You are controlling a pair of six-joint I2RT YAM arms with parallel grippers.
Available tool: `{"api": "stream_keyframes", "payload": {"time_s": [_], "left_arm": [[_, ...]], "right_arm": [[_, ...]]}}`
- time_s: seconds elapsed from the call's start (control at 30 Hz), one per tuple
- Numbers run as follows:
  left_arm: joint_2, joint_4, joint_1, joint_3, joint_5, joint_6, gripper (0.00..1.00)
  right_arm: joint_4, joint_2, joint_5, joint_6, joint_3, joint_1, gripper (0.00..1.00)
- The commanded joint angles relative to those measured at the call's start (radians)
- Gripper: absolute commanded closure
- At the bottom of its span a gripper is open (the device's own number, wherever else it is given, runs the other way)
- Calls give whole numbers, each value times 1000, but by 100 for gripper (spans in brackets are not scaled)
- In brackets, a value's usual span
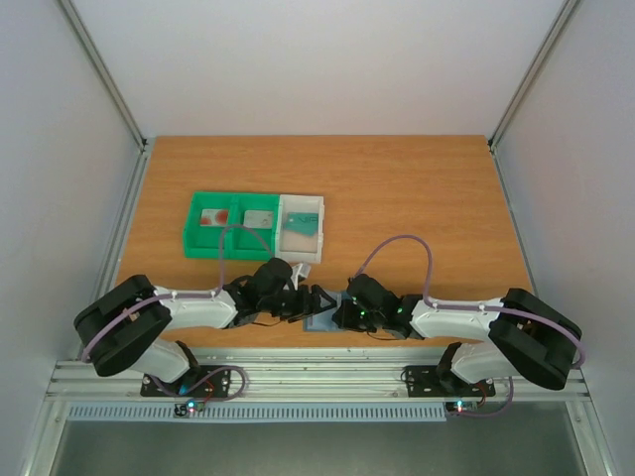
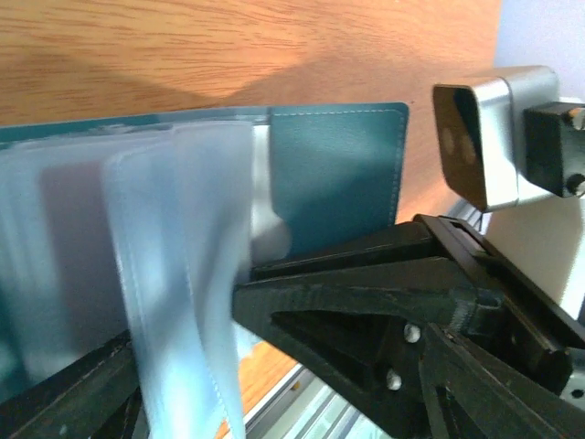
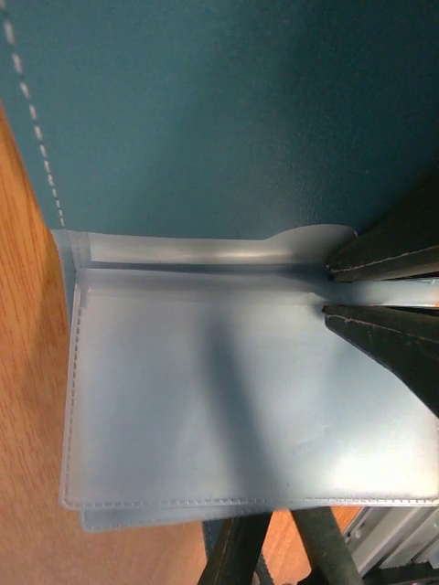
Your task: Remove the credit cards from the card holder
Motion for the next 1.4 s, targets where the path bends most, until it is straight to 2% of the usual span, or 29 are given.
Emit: {"api": "stream_keyframes", "payload": {"time_s": [0.0, 0.13, 0.27, 0.53, 0.8, 0.93, 1.17, 1.37], "left_arm": [[59, 207, -8, -10, 67, -42, 23], [95, 310, -9, -28, 91, -90, 23], [91, 315, -10, -28, 91, -95, 23], [76, 292, -11, -20, 84, -78, 28], [81, 294, -16, 7, 95, -78, 43], [93, 294, -24, 23, 98, -75, 50], [128, 272, -35, 81, 100, -63, 60], [148, 219, -36, 119, 78, -41, 75]], "right_arm": [[-29, 46, 9, 11, -36, 6, 88], [-20, 42, 8, 12, -42, 6, 88], [-23, 9, 13, 11, -50, 6, 86], [-147, -132, 57, -16, -22, 6, 79], [-211, -193, 72, -22, -14, 6, 72], [-342, -273, 123, -38, 12, 6, 66], [-493, -414, 191, -43, 36, 6, 64], [-620, -437, 288, -74, 84, 6, 59]]}}
